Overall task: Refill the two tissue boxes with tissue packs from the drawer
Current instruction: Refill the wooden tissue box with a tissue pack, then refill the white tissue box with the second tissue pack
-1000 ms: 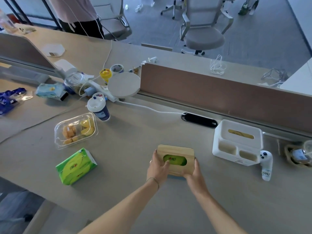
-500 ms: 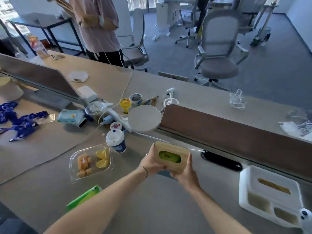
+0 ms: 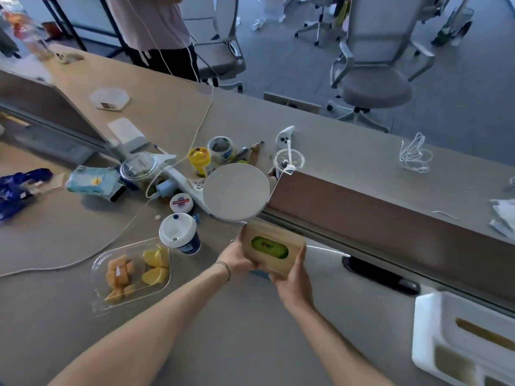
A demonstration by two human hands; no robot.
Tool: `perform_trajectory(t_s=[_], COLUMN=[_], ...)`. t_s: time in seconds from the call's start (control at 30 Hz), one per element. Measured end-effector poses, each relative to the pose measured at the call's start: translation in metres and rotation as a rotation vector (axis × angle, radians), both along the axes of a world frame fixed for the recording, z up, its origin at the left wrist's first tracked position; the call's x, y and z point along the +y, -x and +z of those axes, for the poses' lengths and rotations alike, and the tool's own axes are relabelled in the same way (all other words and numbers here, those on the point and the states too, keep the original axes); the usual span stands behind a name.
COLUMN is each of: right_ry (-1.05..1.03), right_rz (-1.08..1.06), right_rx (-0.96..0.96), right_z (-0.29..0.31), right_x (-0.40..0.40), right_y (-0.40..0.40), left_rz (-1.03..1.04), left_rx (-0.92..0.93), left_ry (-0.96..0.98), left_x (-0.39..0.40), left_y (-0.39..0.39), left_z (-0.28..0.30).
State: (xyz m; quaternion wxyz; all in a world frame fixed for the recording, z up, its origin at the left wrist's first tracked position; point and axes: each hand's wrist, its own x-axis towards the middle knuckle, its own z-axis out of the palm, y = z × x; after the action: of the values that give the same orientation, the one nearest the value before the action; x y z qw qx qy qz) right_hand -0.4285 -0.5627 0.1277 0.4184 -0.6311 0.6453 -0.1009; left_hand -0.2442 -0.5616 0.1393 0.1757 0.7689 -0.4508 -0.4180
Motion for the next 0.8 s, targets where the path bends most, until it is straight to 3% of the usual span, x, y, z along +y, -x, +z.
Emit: perform_trajectory(t_s=[0.13,0.27,0.37,0.53,0.8], right_ry=[0.012,0.001,0.096,0.278,0.287], right_rz=[0.034,0.080,0.179,0.139,-0.113], right_rx=[0.023,0.042,-0.028,-0.019,0.057], right_z=[-0.001,0.009,0.021,0.039,0.052], right_x=[-0.008,-0.010,-0.007,0.025,0.077], right_y=[-0.002,0.007,0.036,0.121,0.273], left_rz=[-0.029,-0.064,-0.045,-0.203,-0.407], left_rx=[-0.054,-0.233,-0.415,-0.321,-0.165], left_ry=[-0.019,-0.057,0.113,0.310,0.354], left_x=[-0.007,0.002,0.022,0.051,0.061], left_y=[-0.004,0.006,0.039,0.126,0.279], left_z=[0.004,0.022,0.038,0.052,0.065])
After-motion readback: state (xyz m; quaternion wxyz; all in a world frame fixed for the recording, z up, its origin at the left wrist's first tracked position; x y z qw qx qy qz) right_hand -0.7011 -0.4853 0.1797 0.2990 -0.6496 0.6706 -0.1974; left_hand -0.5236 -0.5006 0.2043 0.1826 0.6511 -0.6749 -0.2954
